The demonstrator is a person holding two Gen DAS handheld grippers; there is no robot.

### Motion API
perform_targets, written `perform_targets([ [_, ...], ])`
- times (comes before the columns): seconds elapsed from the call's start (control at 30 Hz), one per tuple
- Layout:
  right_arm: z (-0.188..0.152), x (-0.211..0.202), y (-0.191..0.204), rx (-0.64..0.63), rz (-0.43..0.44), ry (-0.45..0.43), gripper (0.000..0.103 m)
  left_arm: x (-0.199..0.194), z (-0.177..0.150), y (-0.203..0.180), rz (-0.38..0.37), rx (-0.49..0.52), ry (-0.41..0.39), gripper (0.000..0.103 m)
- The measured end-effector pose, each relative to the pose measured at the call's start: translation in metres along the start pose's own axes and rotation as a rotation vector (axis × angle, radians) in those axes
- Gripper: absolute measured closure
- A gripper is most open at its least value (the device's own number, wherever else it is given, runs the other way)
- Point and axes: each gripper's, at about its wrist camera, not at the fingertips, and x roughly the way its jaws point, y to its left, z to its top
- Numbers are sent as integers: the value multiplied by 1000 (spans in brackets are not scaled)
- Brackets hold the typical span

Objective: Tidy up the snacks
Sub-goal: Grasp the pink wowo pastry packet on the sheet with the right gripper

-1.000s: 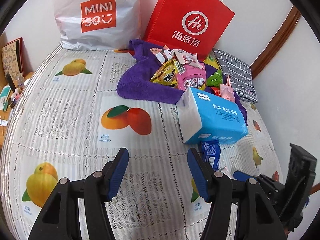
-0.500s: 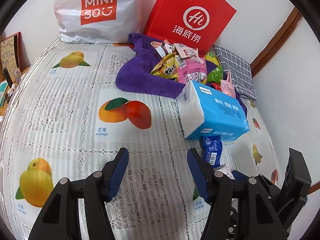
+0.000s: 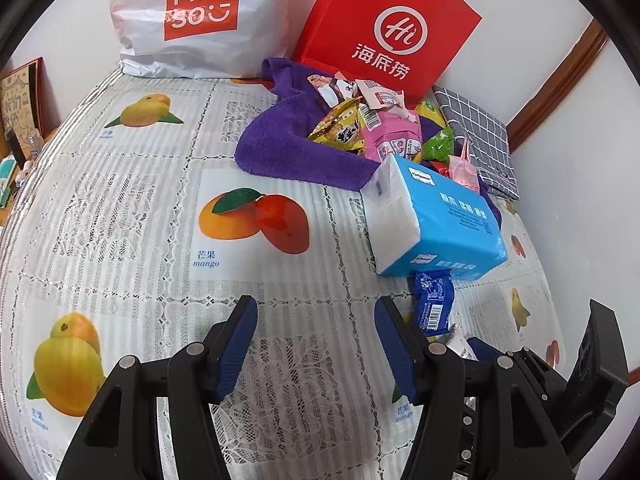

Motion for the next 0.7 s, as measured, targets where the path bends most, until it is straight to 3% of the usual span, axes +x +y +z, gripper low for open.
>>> perform_targets([
  [0.7, -2, -2, 0, 4, 1, -9, 37, 3, -1, -6, 0, 16, 8, 44],
])
